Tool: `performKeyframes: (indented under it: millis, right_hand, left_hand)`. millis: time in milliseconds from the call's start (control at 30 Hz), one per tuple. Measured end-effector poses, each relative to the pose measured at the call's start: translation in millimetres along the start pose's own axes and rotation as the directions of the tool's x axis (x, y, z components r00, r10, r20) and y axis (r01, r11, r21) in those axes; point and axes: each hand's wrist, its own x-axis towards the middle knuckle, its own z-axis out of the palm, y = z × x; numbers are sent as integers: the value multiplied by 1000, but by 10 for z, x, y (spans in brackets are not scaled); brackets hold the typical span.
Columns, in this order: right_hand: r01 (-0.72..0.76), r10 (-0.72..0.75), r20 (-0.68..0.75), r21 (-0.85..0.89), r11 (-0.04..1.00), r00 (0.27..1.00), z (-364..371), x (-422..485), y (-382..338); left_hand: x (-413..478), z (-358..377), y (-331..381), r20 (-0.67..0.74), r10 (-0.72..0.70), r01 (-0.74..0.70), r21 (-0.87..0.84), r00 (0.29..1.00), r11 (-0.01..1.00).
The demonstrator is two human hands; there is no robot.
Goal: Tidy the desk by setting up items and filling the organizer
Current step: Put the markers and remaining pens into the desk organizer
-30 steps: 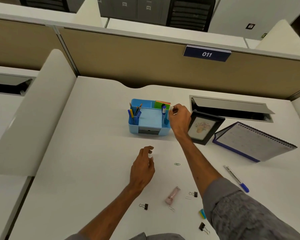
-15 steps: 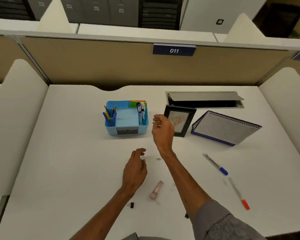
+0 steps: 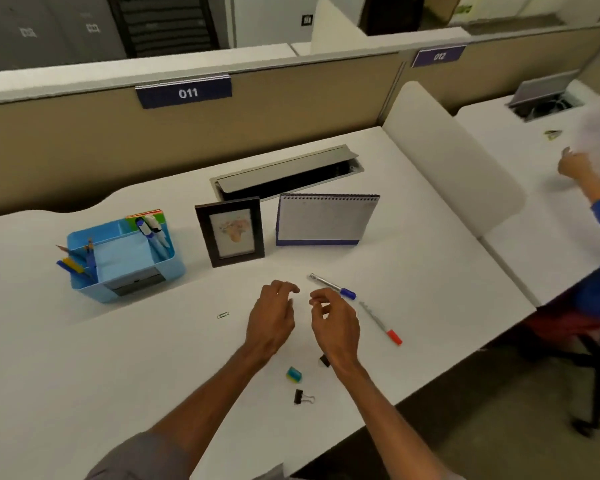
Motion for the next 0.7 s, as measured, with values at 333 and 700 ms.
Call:
performKeyframes:
  millis: [333,700]
  right_hand:
    - [-139,140,-57,28,990,989,-820,-105,914]
    - [-120,120,-2,13,993,993,-982,40,1090]
  left_hand:
    - [607,422,784,299,153,-248,311,942,918]
    - [454,670,819,259,191,-279,366,947,888]
